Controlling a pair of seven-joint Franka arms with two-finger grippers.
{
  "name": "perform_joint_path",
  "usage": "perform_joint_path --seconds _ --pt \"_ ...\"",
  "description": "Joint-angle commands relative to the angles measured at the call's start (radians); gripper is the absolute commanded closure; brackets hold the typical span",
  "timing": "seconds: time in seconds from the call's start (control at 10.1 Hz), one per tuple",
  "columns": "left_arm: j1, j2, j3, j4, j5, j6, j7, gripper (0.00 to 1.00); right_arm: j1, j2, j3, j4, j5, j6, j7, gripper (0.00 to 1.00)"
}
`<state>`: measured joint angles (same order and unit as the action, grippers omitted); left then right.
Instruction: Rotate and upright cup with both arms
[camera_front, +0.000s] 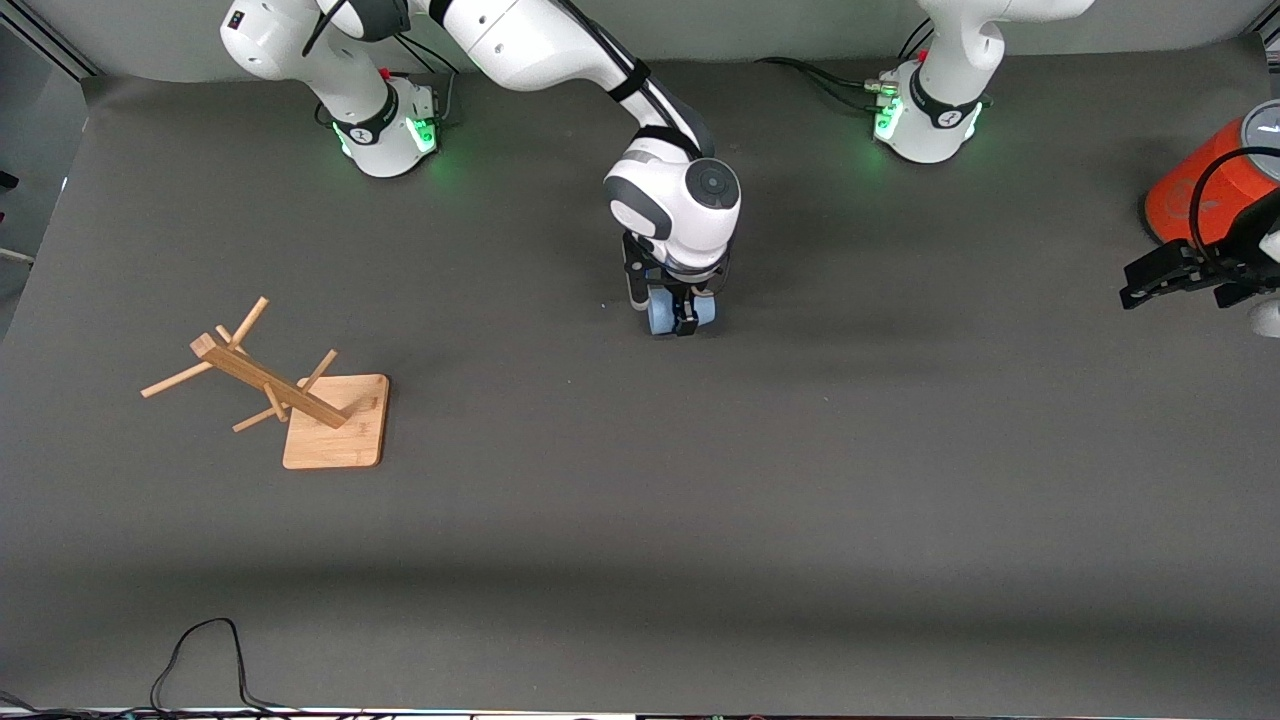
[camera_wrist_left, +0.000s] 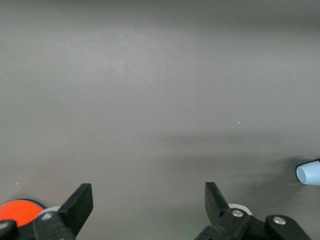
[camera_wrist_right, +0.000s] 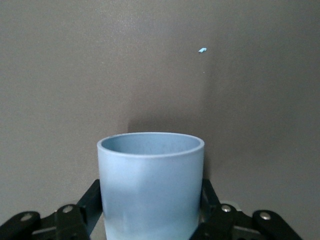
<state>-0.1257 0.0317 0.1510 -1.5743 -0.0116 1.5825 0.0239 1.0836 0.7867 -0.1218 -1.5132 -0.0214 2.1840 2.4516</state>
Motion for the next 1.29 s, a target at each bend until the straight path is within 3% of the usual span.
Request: perform_joint_path --seconds 0.0,0.2,0.59,0.89,1.19 --pt "0.003 0.007 0.001 0.008 -0.007 -0.032 -0.005 0.0 0.01 0.045 -0.016 0.036 -0.015 -0.004 0.03 0.13" --pt "0.003 0.01 0.001 0.016 0.007 -0.016 -0.007 0.0 0.01 0.037 -0.027 0.047 -0.018 -0.009 0.018 0.0" --pt "0.026 0.014 0.002 0.02 -0.004 -0.038 -0.025 0.0 0.004 0.002 -0.035 0.062 -0.018 -0.065 -0.002 0.0" --pt "-0.072 0.103 -0.028 0.019 0.021 -0.042 -0.207 0.0 -0.011 -0.082 -0.033 0.064 -0.009 -0.168 -0.054 0.0" --pt "-0.155 0.155 -0.031 0.019 0.01 -0.042 -0.264 0.0 -0.059 -0.223 -0.033 0.064 -0.005 -0.33 -0.21 0.0"
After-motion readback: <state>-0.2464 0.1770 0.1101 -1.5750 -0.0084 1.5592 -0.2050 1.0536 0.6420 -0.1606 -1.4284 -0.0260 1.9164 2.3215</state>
